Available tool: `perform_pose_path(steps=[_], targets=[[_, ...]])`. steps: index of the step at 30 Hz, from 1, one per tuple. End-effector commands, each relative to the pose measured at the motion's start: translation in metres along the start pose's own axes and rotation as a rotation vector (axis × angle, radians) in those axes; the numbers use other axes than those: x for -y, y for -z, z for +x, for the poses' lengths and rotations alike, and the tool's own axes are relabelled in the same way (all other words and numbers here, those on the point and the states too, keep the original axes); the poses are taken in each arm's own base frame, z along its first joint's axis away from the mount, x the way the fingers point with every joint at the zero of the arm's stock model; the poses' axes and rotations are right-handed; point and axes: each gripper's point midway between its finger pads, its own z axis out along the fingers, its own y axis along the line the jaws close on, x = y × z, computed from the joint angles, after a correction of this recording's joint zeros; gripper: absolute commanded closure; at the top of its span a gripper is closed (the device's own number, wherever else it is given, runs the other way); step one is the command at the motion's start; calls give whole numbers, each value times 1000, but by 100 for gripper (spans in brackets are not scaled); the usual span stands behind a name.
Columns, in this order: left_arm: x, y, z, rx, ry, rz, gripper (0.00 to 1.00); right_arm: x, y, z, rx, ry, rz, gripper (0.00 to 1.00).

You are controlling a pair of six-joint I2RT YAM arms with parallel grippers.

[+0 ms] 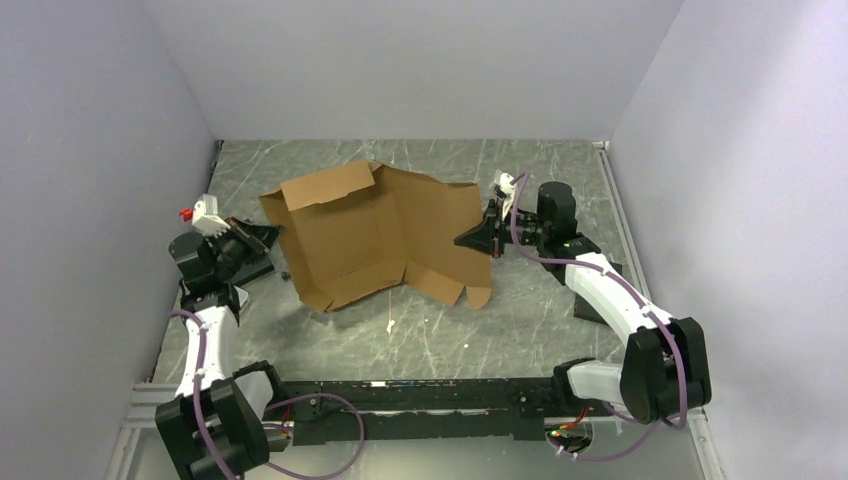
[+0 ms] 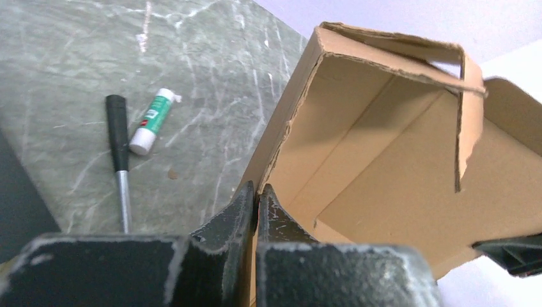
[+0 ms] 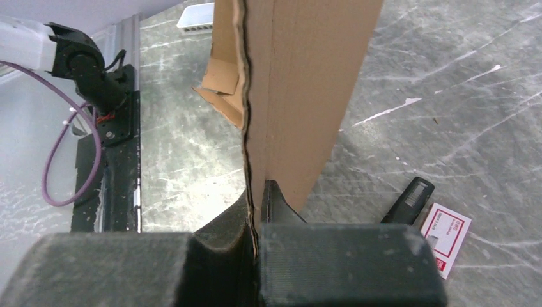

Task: Fold the paper box

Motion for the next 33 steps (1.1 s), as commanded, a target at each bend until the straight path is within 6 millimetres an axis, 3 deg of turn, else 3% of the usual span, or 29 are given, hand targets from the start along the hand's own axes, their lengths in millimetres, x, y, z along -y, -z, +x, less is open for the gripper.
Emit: perform_pose_path(steps=[1, 7, 16, 23, 28, 33], targets=[[28, -4, 0, -56, -90, 43, 97, -21, 3, -37, 72, 106, -83, 100], [35, -4, 5, -56, -190, -22, 99, -23, 4, -40, 81, 104, -84, 100], [33, -4, 0, -4, -263, -23, 100, -4, 3, -35, 67, 51, -13, 100], [50, -18, 4, -41, -434, -43, 100, -23, 6, -39, 89, 77, -95, 100], [64, -33, 17, -48, -563, -22, 100, -11, 9, -44, 66, 137, -15, 100], [71, -46, 17, -13, -637, -2, 100, 2, 14, -43, 54, 168, 52, 100]])
